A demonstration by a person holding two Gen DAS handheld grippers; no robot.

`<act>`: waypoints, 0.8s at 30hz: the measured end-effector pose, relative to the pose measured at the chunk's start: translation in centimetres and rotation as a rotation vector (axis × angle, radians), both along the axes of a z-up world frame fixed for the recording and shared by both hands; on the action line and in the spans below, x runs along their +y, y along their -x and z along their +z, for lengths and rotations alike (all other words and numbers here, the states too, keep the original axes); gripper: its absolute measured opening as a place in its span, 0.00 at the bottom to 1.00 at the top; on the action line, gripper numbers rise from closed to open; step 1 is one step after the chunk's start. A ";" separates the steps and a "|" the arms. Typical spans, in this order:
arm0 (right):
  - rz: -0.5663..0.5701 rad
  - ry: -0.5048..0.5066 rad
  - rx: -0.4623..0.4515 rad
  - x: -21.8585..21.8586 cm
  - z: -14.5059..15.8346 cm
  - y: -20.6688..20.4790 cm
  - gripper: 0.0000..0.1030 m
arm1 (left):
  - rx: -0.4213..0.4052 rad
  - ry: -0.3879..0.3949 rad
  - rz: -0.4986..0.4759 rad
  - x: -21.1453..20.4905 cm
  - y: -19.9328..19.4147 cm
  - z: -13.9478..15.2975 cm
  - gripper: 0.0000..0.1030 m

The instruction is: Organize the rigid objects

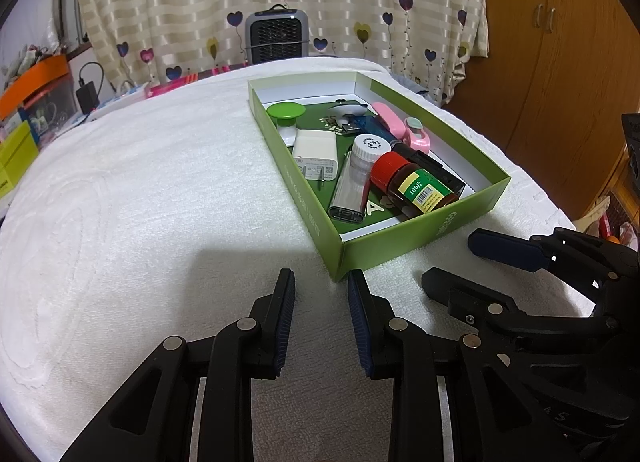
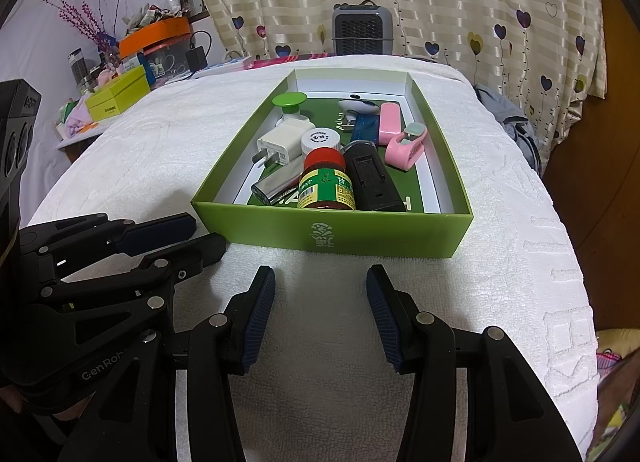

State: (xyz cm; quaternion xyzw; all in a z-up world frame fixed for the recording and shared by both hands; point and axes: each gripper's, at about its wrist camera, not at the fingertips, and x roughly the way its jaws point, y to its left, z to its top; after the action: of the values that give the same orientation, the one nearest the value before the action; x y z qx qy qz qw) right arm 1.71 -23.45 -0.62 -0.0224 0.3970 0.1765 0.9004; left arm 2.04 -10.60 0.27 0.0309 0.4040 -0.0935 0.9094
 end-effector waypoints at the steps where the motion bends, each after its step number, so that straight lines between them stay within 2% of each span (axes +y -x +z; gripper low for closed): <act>1: 0.000 0.003 -0.001 0.0 0.0 0.0 0.48 | 0.000 0.002 0.000 0.0 0.0 0.0 0.26; 24: 0.001 0.011 -0.004 0.2 0.1 0.1 0.48 | -0.001 0.000 0.000 0.0 0.0 0.0 0.26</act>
State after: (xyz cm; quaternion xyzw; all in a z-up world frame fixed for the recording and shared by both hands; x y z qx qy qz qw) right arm 1.61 -23.27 -0.53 -0.0278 0.3963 0.1747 0.9009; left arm 2.00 -10.57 0.27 0.0310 0.4036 -0.0934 0.9096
